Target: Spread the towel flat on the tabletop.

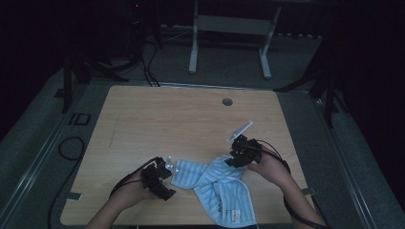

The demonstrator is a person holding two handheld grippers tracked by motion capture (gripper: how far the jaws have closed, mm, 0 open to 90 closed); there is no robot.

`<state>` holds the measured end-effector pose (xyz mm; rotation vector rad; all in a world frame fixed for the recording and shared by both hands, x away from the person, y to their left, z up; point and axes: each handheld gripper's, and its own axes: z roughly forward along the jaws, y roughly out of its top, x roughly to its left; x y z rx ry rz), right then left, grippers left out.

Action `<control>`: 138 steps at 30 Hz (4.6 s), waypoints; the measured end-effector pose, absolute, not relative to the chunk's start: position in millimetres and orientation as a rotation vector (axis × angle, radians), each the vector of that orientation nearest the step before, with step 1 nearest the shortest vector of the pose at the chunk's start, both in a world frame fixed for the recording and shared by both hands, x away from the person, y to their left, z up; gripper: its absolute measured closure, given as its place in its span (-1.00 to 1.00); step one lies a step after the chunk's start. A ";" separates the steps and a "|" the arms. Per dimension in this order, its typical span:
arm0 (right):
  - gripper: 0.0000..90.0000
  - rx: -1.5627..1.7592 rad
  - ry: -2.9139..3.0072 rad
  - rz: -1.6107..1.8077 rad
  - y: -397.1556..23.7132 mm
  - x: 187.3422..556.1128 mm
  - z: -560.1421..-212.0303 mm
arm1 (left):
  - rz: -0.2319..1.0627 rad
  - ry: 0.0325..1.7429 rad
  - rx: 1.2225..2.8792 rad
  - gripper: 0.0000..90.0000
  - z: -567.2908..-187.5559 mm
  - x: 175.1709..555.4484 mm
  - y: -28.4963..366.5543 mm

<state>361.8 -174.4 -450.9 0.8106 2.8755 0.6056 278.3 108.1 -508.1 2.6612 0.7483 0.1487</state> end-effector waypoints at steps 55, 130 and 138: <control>0.34 0.980 2.859 0.629 -200.5 376.8 -495.0 | 0.052 0.624 2.653 -0.06 -507.9 343.0 -5.3; 0.76 0.542 3.028 0.452 -130.9 307.0 -521.0 | 0.205 1.067 2.565 0.57 -525.2 389.8 119.1; 0.75 0.525 3.045 0.409 -142.7 306.3 -519.7 | 0.208 1.063 2.565 0.53 -525.4 410.7 117.6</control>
